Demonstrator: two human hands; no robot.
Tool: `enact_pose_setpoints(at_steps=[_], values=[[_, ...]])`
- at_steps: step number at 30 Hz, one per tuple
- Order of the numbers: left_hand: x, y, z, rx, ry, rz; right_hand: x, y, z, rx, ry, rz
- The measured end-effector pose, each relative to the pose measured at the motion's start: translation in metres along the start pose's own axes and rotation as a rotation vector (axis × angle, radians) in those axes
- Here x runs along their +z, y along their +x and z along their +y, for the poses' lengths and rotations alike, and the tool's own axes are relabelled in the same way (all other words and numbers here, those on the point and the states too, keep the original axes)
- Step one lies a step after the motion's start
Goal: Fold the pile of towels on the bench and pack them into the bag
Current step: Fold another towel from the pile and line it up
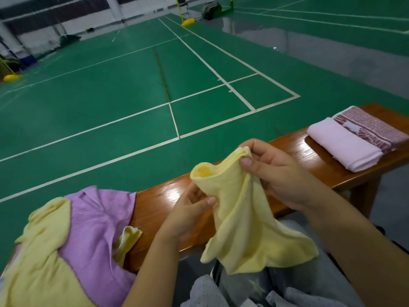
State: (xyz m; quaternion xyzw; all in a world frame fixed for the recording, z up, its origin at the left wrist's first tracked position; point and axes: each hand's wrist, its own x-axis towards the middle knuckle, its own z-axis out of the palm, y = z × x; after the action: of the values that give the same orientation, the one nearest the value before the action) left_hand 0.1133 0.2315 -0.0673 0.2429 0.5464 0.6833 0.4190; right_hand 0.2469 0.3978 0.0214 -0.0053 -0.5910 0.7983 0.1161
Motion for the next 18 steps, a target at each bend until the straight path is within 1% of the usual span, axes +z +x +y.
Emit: enact_pose_setpoints(at_steps=[3, 5, 6, 7, 10, 12, 14, 18], values=[[0.0, 0.001, 0.017, 0.013, -0.046, -0.011, -0.006, 0.001, -0.009, -0.003, 0.034, 0.019], [0.002, -0.003, 0.03, -0.002, -0.063, 0.066, -0.013, 0.001, -0.013, -0.002, 0.011, 0.068], [0.003, -0.005, 0.036, 0.011, -0.052, 0.122, -0.017, 0.001, -0.016, -0.009, 0.006, 0.12], [0.004, -0.008, 0.044, 0.048, -0.026, 0.157, -0.021, 0.002, -0.017, -0.025, -0.001, 0.183], [0.013, -0.014, 0.069, 0.241, 0.11, 0.127, -0.029, 0.007, -0.024, -0.06, -0.075, 0.324], [0.02, -0.018, 0.085, 0.352, 0.182, 0.151, -0.031, 0.008, -0.031, -0.091, -0.118, 0.334], [0.026, -0.021, 0.098, 0.446, 0.251, 0.222, -0.03, 0.008, -0.039, -0.147, -0.141, 0.311], [0.038, -0.026, 0.109, 0.576, 0.361, 0.346, -0.028, 0.005, -0.048, -0.222, -0.17, 0.305]])
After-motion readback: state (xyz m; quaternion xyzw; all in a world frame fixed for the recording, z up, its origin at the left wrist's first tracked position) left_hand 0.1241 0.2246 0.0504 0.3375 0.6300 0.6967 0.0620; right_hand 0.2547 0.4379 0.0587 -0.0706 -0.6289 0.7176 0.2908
